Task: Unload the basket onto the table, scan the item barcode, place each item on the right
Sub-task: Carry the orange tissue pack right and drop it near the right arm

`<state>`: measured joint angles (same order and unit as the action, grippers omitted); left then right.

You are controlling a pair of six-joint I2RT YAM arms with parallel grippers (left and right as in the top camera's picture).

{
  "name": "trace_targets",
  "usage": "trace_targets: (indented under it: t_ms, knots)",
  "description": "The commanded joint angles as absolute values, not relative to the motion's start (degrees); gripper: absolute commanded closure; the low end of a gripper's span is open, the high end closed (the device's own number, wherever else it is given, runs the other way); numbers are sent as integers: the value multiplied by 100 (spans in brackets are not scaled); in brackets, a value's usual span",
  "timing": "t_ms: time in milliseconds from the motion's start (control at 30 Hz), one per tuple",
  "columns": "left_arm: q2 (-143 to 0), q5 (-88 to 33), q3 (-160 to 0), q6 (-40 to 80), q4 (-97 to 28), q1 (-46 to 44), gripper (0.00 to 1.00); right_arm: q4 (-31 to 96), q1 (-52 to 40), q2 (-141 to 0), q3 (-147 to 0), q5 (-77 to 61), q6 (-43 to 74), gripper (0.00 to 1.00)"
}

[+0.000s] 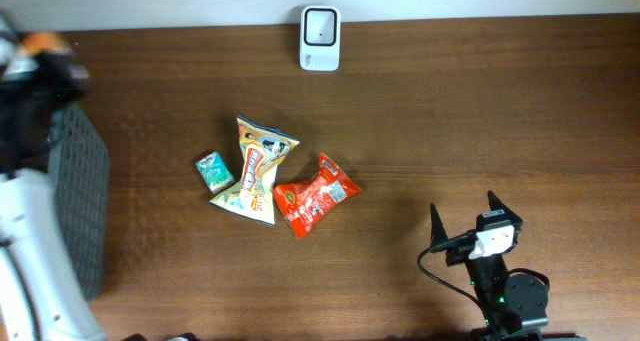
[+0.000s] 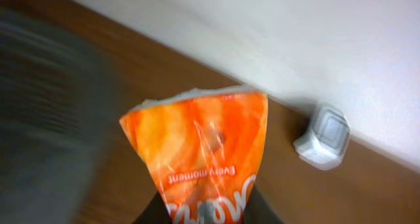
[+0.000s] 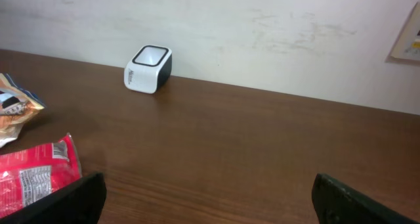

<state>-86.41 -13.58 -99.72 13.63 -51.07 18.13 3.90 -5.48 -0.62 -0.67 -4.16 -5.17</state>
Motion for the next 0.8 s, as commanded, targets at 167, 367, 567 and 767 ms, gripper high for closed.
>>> trace_targets:
  t_ms: [167,367,567,767]
  knots:
    - [-9598,-1463,-8927,781,-5452,-554,89,412,-593,-21,-32,-408,-558,1]
    - [-10471,-1466,-8584,781,-5140,-1859,89,412,-593,-21,-32,-410,-558,1]
    - [-10892,-1485,-8584,781,-4451,-2930,83,412,-593,-21,-32,-410,-556,1]
    - [-11061,-1481,-8584,781,-4150,-3774,69,412,-593,-21,-32,-408,-556,1]
